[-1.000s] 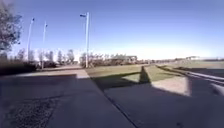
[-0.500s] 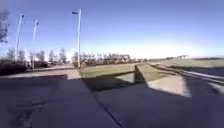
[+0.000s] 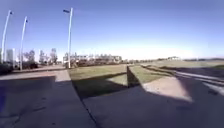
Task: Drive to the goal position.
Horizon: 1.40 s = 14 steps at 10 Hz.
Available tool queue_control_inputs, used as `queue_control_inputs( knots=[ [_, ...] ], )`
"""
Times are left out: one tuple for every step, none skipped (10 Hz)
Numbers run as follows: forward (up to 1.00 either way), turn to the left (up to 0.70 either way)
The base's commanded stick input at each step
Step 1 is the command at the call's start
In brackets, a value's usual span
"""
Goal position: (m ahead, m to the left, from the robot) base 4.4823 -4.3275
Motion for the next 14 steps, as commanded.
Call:
queue_control_inputs(
  knots=[
    [0.70,-0.35],
    [0.70,-0.35],
    [0.56,-0.41],
    [0.28,-0.53],
    [0.46,-0.54],
    [0.38,-0.60],
    [0.03,-0.69],
    [0.10,-0.53],
    [0.19,-0.37],
    [0.17,-0.34],
    [0.15,-0.30],
    [0.12,-0.34],
    [0.01,-0.67],
    [0.13,-0.57]
  ],
)
